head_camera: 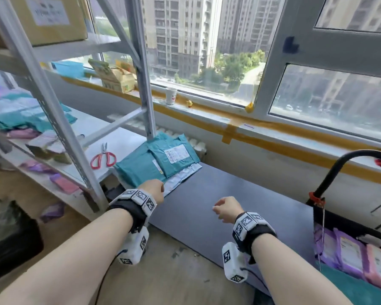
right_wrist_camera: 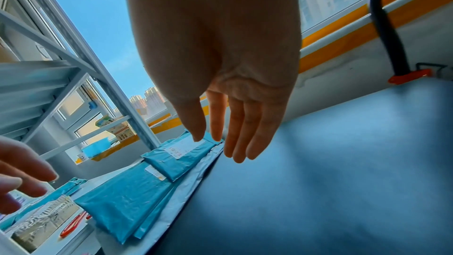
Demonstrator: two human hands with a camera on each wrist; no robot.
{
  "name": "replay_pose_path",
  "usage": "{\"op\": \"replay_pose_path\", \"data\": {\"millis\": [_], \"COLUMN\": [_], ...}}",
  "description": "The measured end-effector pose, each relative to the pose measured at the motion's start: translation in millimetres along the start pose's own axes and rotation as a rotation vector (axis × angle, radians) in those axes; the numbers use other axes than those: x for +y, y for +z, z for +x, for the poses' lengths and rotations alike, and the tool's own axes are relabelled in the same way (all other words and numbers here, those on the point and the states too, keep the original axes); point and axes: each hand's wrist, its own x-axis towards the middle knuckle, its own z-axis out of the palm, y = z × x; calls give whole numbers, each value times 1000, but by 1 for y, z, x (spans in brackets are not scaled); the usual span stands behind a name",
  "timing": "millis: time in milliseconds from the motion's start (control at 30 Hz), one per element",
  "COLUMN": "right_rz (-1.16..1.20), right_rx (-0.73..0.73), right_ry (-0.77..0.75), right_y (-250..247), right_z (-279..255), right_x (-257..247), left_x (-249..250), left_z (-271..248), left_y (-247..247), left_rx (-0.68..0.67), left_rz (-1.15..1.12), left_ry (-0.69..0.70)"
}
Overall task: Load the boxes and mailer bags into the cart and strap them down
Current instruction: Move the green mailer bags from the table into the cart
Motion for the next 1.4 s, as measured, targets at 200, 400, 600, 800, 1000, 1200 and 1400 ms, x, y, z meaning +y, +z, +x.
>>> {"op": "replay_pose_path", "data": {"millis": [200, 400, 600, 800, 1000, 1200, 1400], "right_rz": [143, 425, 662, 744, 862, 963, 1002], "right_rx": [16, -55, -133, -159, -100, -72, -18], "right_ry": [6, 100, 262, 323, 348, 322, 224], "right_y": [29, 36, 46, 73, 88, 79, 56], "right_z": [69, 151, 228, 269, 287, 272, 223], "right_x": [-59, -101, -127, -129, -121, -119, -107], "left_x": [-53, -66, -69, -77, -85, -80, -73], "left_z": [80, 179, 270, 319, 333, 325, 276], "left_y": [-29, -46, -53, -46, -41, -42, -37], "left_rx": [19, 60, -18, -75, 6, 2, 58], "left_rz": [-69, -130, -130, -137, -258, -423, -678], "left_ry": [-18, -43, -64, -84, -152, -208, -309]}}
